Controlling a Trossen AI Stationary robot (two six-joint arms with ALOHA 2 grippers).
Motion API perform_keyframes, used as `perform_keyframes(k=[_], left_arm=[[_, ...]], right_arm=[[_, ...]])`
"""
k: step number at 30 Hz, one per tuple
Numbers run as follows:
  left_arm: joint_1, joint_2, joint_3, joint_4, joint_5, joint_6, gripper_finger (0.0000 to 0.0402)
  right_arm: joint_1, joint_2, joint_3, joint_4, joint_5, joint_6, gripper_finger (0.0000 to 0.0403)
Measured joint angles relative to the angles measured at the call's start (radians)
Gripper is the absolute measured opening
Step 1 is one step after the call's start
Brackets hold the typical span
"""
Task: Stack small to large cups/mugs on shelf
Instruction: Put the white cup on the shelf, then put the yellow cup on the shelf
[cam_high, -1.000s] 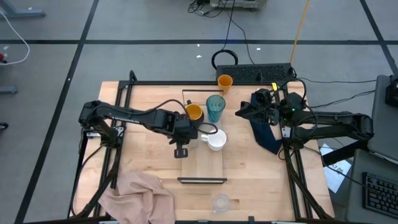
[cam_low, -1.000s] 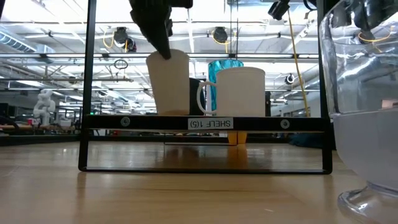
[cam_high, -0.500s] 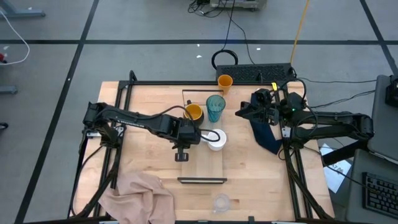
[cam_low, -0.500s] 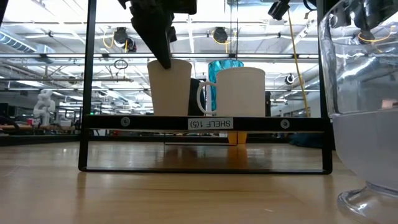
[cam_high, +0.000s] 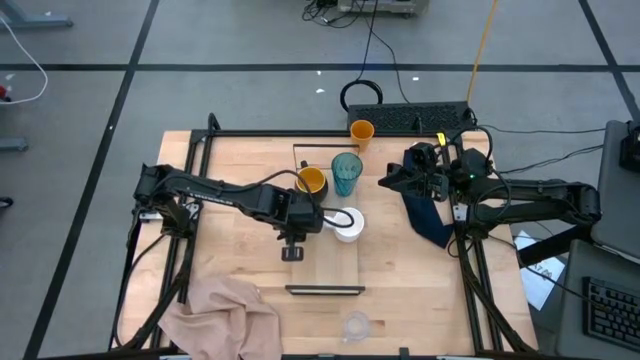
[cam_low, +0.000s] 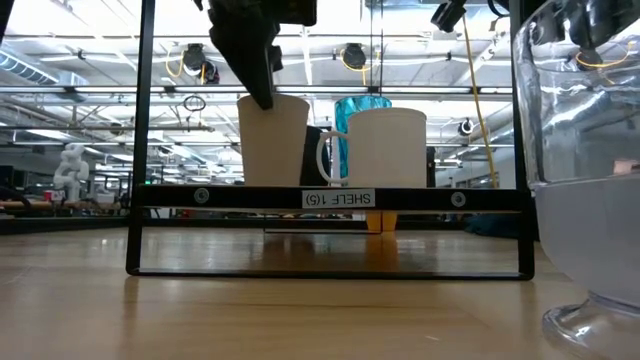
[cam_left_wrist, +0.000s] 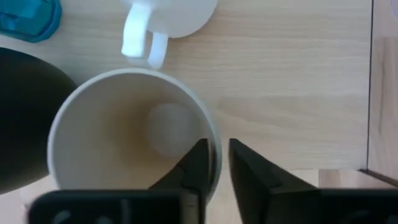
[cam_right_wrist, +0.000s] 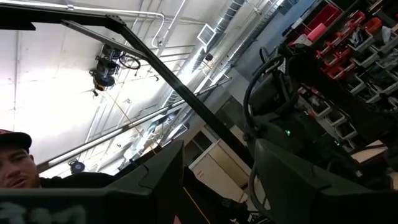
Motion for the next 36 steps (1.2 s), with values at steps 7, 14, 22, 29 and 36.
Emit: perform_keyframes(k=[7, 14, 22, 29, 36], left_arm=[[0.002, 0.0, 0.0, 0.005, -0.004, -0.035, 0.0142], [0.002, -0.009, 0.0, -0.001, -0.005, -0.085, 0.0199], [0.007, -0.108, 0.002, 0.002, 0.007, -0.115, 0.0227], [0.006, -0.209, 0.002, 0.055, 0.06, -0.265, 0.0218], [-0.004, -0.303, 0.002, 0.23, 0.121, -0.394, 0.0202]], right_arm=[[0.0, 0.0, 0.0, 0.0, 0.0, -0.001, 0.0187], [0.0, 0.0, 0.0, -0.003, 0.0, -0.003, 0.0187], [0.0, 0.001, 0.0, -0.033, -0.005, -0.014, 0.0187], [0.019, 0.001, 0.0, -0.025, -0.005, -0.003, 0.0187], [0.03, 0.001, 0.0, -0.025, 0.011, -0.004, 0.0187]])
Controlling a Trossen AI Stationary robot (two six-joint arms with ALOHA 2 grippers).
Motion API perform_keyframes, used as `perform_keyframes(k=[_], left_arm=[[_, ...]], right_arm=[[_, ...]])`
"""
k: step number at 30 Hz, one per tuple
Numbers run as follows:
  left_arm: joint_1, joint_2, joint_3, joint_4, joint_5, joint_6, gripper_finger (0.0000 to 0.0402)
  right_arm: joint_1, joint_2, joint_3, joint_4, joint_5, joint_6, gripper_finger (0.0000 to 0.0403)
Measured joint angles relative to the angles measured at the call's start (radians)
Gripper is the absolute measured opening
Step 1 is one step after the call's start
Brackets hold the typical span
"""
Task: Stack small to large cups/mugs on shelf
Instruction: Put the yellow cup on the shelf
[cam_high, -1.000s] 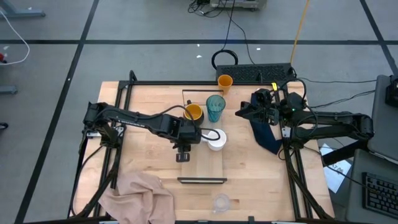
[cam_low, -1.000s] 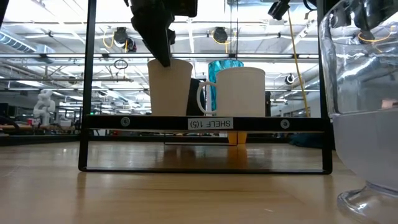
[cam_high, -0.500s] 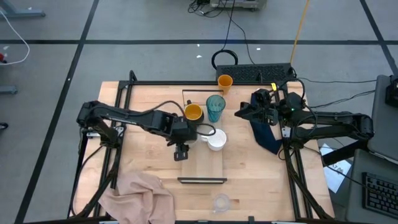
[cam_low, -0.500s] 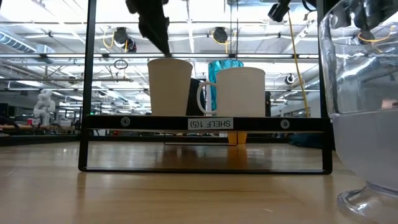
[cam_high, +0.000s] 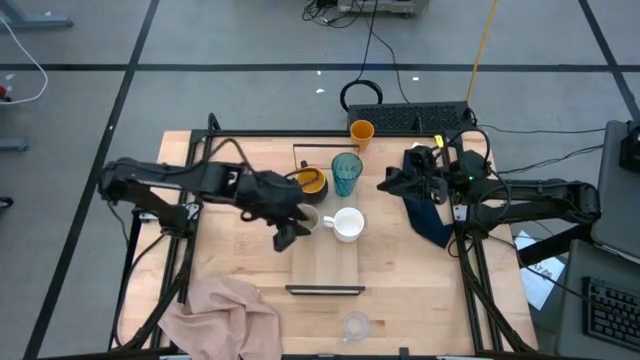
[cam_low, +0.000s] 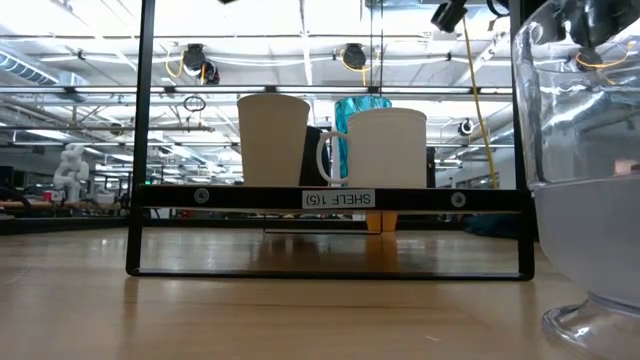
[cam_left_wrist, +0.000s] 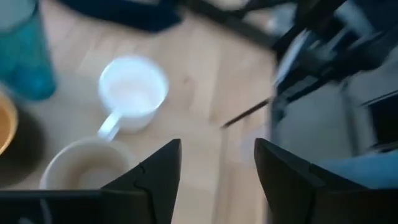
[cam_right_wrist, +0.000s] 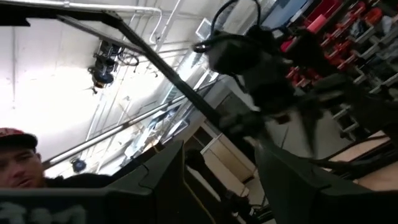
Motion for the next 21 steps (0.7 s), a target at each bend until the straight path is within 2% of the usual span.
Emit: perform_keyframes(k=[5, 9, 14, 17, 21], left_arm=[[-0.001, -0.056, 0.0, 0.175, 0.019, -0.031, 0.0192], [-0.001, -0.089, 0.0, 0.285, 0.015, -0.055, 0.0192], [0.008, -0.11, 0.001, 0.31, -0.011, -0.058, 0.0195], [0.013, -0.111, 0.0, 0.301, -0.017, -0.06, 0.0195], [0.021, -0.113, 0.0, 0.296, -0.019, -0.057, 0.0195]], right_arm=[[-0.037, -0.001, 0.0, -0.063, 0.016, -0.076, 0.0187], [-0.07, 0.0, 0.003, -0.156, 0.019, -0.212, 0.0187], [-0.135, 0.0, 0.101, -0.25, 0.062, -0.438, 0.0187], [-0.174, 0.0, 0.213, -0.419, 0.062, -0.587, 0.0187], [-0.215, 0.038, 0.417, -0.755, 0.06, -0.829, 0.0187]])
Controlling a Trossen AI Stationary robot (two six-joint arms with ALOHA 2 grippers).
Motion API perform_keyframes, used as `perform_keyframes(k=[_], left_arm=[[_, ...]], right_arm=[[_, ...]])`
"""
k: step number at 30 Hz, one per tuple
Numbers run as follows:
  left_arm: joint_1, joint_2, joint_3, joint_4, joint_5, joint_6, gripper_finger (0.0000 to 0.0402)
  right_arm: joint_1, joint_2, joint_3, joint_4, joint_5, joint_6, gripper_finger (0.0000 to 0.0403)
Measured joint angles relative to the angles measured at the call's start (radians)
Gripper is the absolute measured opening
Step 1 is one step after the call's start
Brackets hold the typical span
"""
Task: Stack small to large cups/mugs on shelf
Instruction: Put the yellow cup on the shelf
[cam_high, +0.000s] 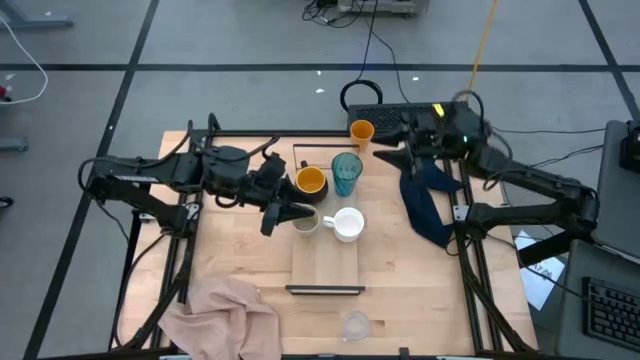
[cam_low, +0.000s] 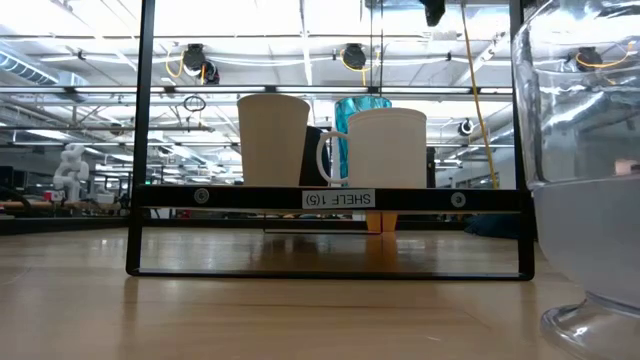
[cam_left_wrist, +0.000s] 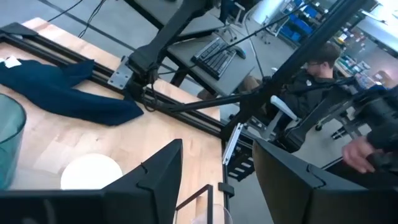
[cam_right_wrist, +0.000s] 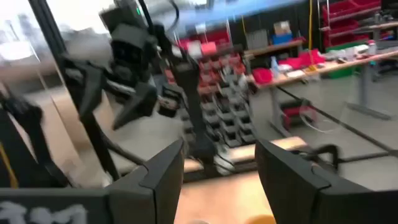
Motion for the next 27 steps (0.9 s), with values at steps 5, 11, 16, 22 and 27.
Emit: perform_keyframes(k=[5, 11, 16, 22, 27], left_arm=[[0.015, 0.0, 0.0, -0.002, 0.0, 0.001, 0.0196], [0.019, 0.001, 0.0, -0.011, 0.018, 0.002, 0.0196], [0.019, 0.001, 0.0, -0.016, 0.019, -0.001, 0.0196], [0.015, 0.001, 0.0, -0.015, 0.019, -0.002, 0.0196], [0.015, 0.001, 0.0, -0.014, 0.02, 0.003, 0.0196]], right_arm=[[-0.029, 0.12, 0.272, -0.379, 0.004, -0.258, 0.0187], [-0.03, 0.312, 0.519, -0.727, 0.022, -0.464, 0.0187], [-0.043, 0.408, 0.591, -0.93, 0.251, -0.538, 0.0187], [-0.071, 0.44, 0.6, -1.019, 0.388, -0.581, 0.0187], [-0.117, 0.508, 0.599, -1.134, 0.427, -0.584, 0.0187]])
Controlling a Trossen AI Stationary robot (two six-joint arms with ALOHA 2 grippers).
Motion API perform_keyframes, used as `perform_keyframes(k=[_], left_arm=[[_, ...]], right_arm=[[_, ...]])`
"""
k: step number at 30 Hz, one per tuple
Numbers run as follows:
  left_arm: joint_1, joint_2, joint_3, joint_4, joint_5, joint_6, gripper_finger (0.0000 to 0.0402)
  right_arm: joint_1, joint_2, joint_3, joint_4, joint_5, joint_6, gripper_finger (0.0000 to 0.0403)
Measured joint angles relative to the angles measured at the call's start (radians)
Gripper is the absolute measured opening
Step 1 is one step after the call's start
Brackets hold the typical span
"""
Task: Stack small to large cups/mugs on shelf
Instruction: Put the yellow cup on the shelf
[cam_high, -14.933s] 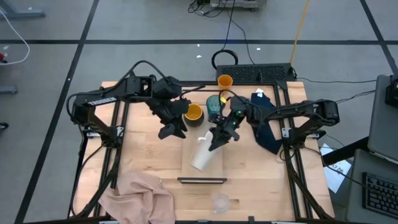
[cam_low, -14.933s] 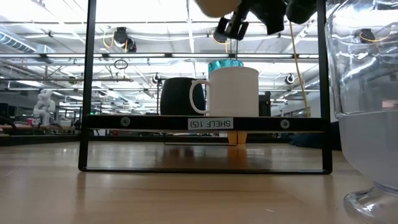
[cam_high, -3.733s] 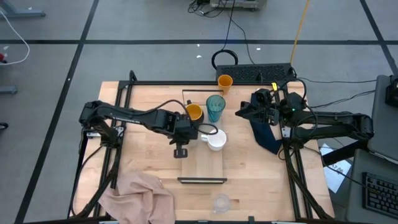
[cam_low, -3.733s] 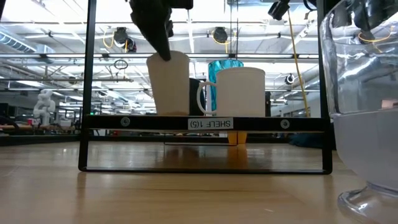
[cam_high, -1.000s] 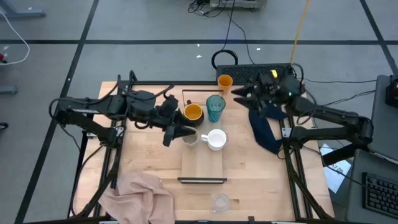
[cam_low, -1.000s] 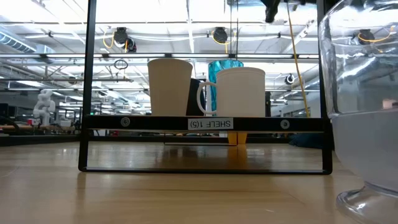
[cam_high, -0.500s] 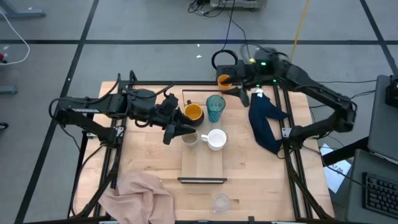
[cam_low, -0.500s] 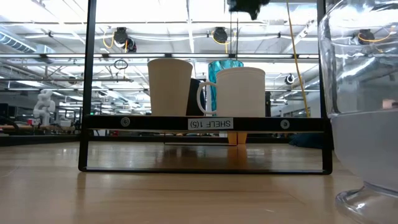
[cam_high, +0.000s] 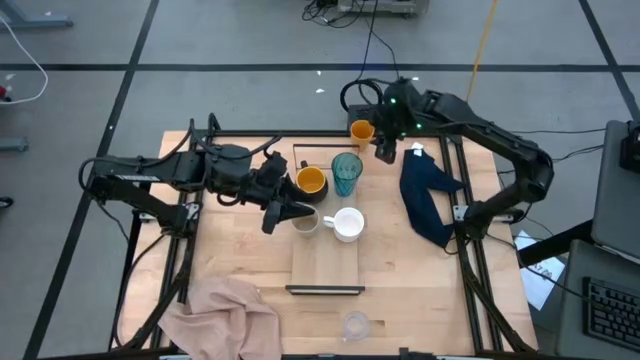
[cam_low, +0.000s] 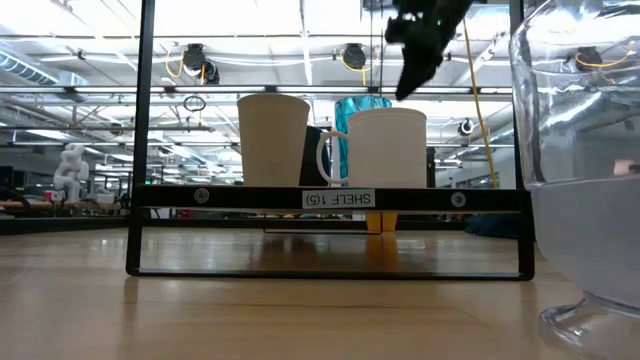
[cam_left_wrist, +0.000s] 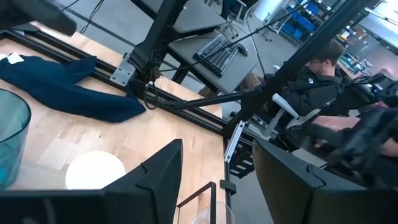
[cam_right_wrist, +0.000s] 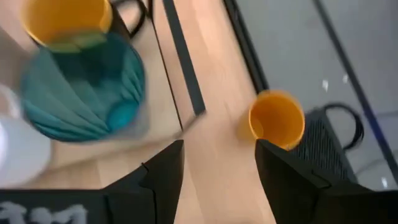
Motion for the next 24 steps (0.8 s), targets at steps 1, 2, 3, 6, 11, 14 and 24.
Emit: perform_keyframes(k=[1, 2, 3, 6, 11, 14, 24], left_arm=[[0.001, 0.0, 0.0, 0.001, 0.0, 0.001, 0.0195], [0.002, 0.0, 0.0, 0.003, 0.0, 0.001, 0.0196], [0.005, 0.0, 0.0, 0.002, 0.0, 0.003, 0.0196], [0.008, 0.0, 0.0, 0.001, 0.001, 0.003, 0.0196], [0.008, 0.0, 0.0, 0.002, 0.001, 0.003, 0.0195], [0.007, 0.0, 0.0, 0.008, 0.001, 0.002, 0.0195], [0.008, 0.0, 0.0, 0.007, 0.0, 0.003, 0.0196]], right_arm=[[-0.01, 0.014, 0.0, -0.015, 0.001, -0.008, 0.0187], [-0.019, 0.028, 0.0, -0.024, 0.0, -0.018, 0.0187], [-0.026, 0.04, 0.0, -0.026, -0.001, -0.028, 0.0187], [-0.053, 0.067, 0.0, -0.034, -0.005, -0.076, 0.0187], [-0.1, 0.112, 0.0, -0.073, -0.005, -0.169, 0.0187], [-0.122, 0.137, 0.0, -0.101, -0.005, -0.209, 0.0187], [-0.14, 0.216, -0.001, -0.061, 0.036, -0.364, 0.018]])
